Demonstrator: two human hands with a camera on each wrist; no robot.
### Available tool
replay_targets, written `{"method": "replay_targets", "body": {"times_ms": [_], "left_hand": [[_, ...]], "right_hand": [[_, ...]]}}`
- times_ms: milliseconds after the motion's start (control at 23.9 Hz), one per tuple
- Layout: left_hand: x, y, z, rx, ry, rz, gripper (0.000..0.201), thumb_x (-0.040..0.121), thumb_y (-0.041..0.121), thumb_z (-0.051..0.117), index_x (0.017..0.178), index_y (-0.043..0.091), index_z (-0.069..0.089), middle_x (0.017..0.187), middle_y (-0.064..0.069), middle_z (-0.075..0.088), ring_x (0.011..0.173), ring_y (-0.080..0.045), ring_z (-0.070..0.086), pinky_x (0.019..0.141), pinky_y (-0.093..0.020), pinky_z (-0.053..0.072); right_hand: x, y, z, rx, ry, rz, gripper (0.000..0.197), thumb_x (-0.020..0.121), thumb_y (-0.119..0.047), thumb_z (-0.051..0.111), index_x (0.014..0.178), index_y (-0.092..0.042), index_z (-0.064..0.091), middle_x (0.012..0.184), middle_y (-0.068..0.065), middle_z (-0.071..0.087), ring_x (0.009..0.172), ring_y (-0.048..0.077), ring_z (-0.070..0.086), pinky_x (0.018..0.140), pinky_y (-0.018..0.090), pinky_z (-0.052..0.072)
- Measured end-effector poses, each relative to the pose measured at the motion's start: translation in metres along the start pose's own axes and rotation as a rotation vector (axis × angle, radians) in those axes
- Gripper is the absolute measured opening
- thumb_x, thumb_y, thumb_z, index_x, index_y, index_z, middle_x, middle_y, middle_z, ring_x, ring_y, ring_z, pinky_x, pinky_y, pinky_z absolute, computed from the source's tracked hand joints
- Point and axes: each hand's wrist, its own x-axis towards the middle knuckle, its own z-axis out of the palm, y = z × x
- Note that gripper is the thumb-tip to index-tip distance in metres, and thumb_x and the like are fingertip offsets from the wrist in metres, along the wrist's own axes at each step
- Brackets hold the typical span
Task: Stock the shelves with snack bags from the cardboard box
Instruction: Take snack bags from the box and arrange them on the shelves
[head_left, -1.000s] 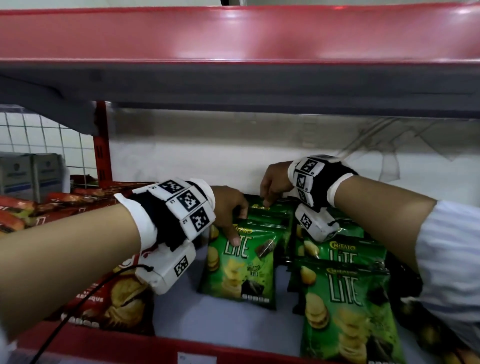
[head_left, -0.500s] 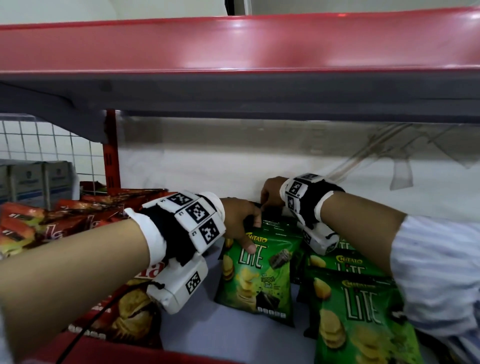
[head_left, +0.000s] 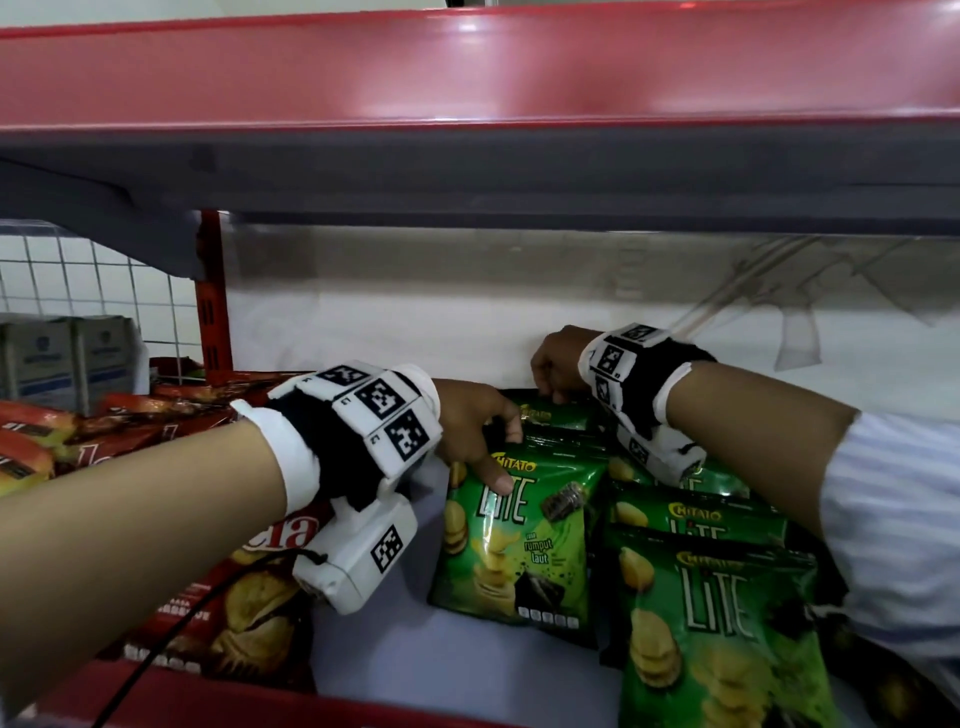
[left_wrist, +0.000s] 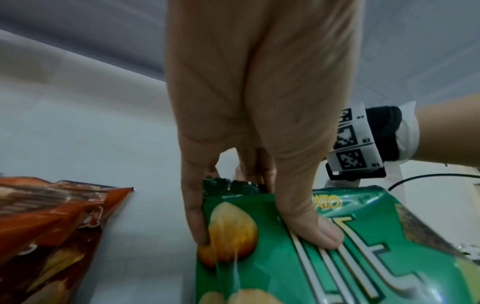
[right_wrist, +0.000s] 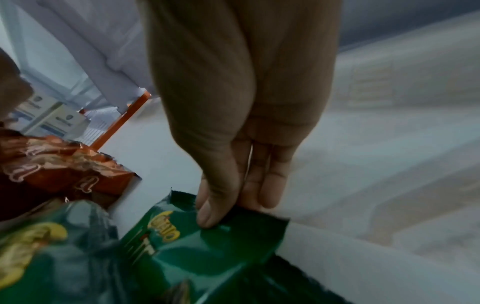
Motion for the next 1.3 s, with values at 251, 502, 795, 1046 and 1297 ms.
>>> {"method": "replay_targets", "body": {"times_ms": [251, 502, 795, 1046, 1297], "left_hand": [[0.007, 0.007, 0.012, 0.066, -0.019, -0.006, 0.053, 0.083, 0.031, 0.071, 0.127, 0.013, 0.047, 0.123, -0.005, 0.053, 0.107, -0.021, 0.054, 0.088, -0.024, 0.042], [0.008, 0.010, 0.008, 0.091, -0.106, -0.044, 0.049, 0.088, 0.030, 0.064, 0.127, 0.012, 0.041, 0.112, -0.006, 0.058, 0.077, -0.016, 0.057, 0.064, -0.023, 0.046], [0.011, 0.022, 0.025, 0.456, -0.077, -0.140, 0.068, 0.086, 0.048, 0.060, 0.142, 0.019, 0.033, 0.154, -0.015, 0.021, 0.141, -0.034, 0.021, 0.109, -0.035, 0.024], [0.004, 0.016, 0.030, 0.340, -0.073, -0.263, 0.083, 0.081, 0.056, 0.062, 0.142, 0.018, 0.020, 0.154, -0.020, 0.006, 0.143, -0.034, 0.016, 0.112, -0.039, 0.029], [-0.002, 0.015, 0.030, 0.494, -0.115, -0.236, 0.076, 0.085, 0.064, 0.049, 0.145, 0.019, 0.032, 0.149, -0.013, 0.030, 0.135, -0.034, 0.027, 0.111, -0.042, 0.031]], "right_hand": [[-0.015, 0.007, -0.013, 0.237, -0.071, -0.001, 0.009, 0.078, -0.022, 0.075, 0.086, -0.025, 0.076, 0.085, 0.001, 0.072, 0.075, 0.016, 0.066, 0.055, 0.014, 0.051], [-0.010, -0.005, 0.013, -0.073, -0.105, -0.064, 0.032, 0.086, -0.009, 0.065, 0.118, -0.008, 0.066, 0.120, 0.009, 0.066, 0.093, 0.020, 0.062, 0.053, 0.013, 0.038], [-0.038, -0.001, -0.018, 0.223, 0.016, -0.043, 0.021, 0.082, -0.029, 0.071, 0.100, -0.017, 0.073, 0.079, -0.005, 0.070, 0.075, 0.012, 0.065, 0.052, 0.018, 0.045], [-0.103, 0.009, -0.041, 0.280, 0.032, -0.050, 0.020, 0.080, -0.034, 0.073, 0.097, -0.023, 0.072, 0.079, -0.009, 0.070, 0.069, 0.004, 0.063, 0.059, 0.020, 0.049], [-0.200, 0.006, 0.017, 0.122, -0.244, 0.095, 0.079, 0.056, -0.058, 0.081, 0.126, -0.044, 0.048, 0.117, -0.017, 0.055, 0.107, 0.010, 0.054, 0.092, 0.027, 0.043]]}}
